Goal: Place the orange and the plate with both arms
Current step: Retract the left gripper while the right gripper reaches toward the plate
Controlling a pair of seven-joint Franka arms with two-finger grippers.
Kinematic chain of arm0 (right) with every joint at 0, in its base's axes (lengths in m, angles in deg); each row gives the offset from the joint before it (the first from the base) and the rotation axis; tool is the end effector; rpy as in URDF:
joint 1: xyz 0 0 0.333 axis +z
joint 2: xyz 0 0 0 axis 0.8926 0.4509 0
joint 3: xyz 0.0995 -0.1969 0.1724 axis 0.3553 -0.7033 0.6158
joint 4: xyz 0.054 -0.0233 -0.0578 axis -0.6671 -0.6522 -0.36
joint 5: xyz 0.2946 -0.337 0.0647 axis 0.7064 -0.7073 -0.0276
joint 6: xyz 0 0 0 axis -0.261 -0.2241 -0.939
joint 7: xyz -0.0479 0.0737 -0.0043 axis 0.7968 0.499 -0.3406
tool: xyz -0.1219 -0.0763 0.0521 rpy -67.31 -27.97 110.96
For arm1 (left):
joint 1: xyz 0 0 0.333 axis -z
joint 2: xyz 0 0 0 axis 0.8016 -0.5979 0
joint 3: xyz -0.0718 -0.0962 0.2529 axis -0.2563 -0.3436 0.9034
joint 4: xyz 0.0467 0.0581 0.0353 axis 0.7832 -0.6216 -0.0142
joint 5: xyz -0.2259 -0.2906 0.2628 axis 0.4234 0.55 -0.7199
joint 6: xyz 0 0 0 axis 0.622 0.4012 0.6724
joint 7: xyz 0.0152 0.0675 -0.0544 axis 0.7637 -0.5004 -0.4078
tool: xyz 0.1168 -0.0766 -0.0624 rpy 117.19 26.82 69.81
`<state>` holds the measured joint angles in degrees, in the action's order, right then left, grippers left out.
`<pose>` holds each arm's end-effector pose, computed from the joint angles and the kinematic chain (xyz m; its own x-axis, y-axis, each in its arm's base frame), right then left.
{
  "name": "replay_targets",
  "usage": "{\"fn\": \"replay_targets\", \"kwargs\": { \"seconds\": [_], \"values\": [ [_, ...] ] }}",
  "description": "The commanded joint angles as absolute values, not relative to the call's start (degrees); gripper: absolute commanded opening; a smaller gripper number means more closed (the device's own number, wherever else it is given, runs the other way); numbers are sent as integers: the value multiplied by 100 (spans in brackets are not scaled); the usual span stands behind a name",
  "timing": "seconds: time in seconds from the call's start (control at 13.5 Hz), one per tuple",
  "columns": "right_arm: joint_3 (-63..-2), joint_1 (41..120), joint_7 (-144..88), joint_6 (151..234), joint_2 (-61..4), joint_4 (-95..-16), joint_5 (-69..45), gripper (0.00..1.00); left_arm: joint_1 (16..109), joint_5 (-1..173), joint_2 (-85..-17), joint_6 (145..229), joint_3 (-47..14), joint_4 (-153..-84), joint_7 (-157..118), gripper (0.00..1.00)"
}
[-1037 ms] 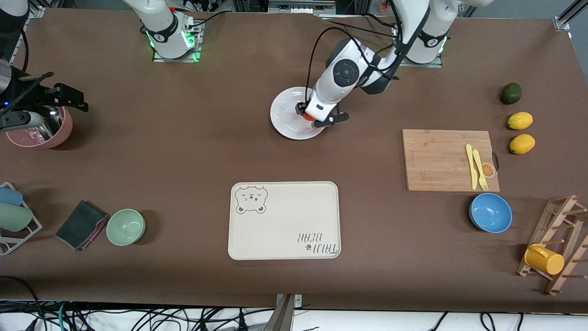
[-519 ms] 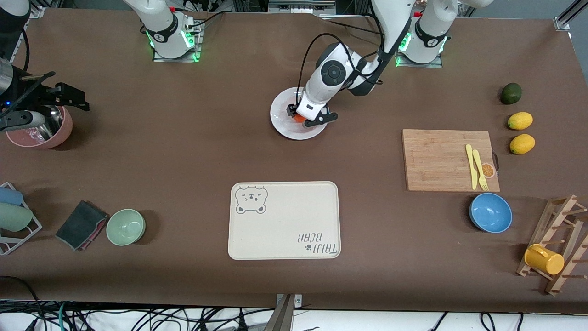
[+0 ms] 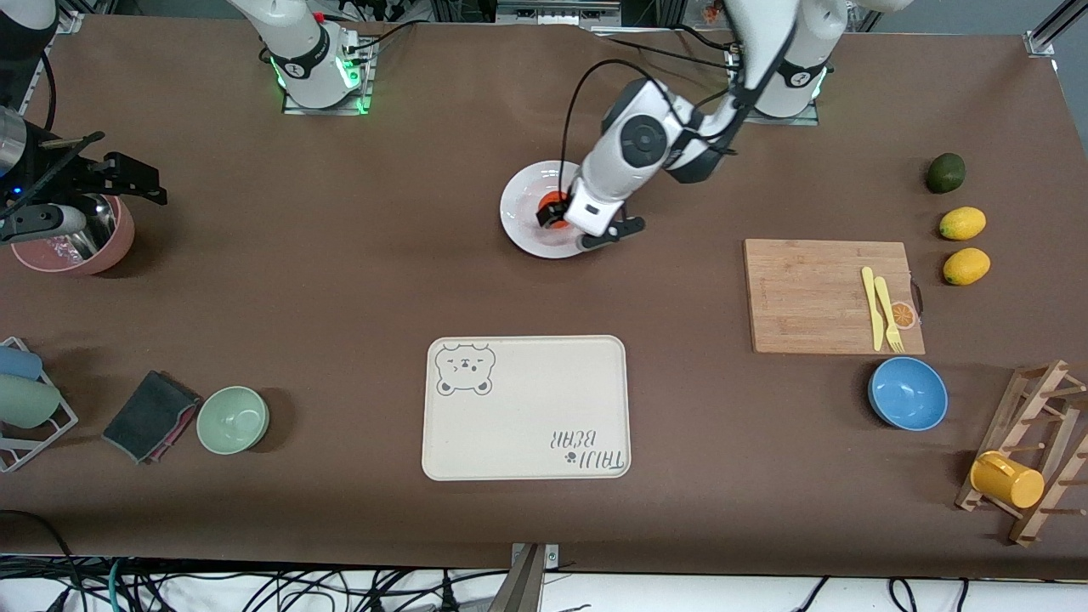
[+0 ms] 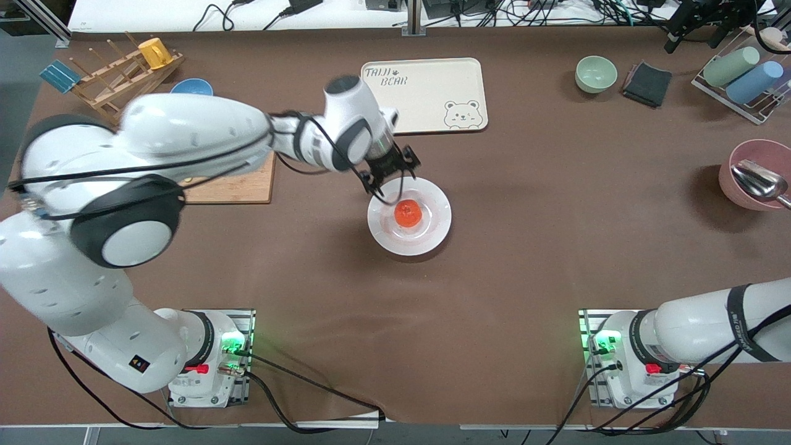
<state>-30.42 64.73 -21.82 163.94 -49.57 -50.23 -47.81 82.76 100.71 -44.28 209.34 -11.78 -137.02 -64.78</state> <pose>0.6076 -0.0148 0.4828 0.9749 0.1636 -0.1511 0.1585 -0.9863 -0.0452 0.4450 -0.4432 0.1591 0.8627 0.4159 -0.2877 0.4779 -0.8566 0.1947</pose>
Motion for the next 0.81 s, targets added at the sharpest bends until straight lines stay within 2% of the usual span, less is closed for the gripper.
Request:
{"fn": "replay_targets", "kwargs": {
  "seconds": [0.0,0.15,0.37,0.52,0.74],
  "values": [
    [-3009,6460,-2154,16267,-4953,-4912,-4821,100,7274,10029,-3333,20013,-1233,-13890,-6402,100],
    [-2991,6495,-2127,16171,-4927,-4946,-4804,100,6702,9241,-3023,19642,-1242,-13855,-6385,100],
    [-2982,6934,-2233,15749,-4743,-4981,-4638,100,6261,8395,-2768,19588,-1181,-13829,-5502,100],
    [-2991,7032,-2241,15609,-4401,-5008,-3711,100,6146,8305,-2653,19509,-761,-13820,-4544,100],
    [-3009,6988,-2268,15704,-3725,-5323,-2059,100,6040,8305,-2565,18756,-119,-13487,-3215,100]
  ]
}}
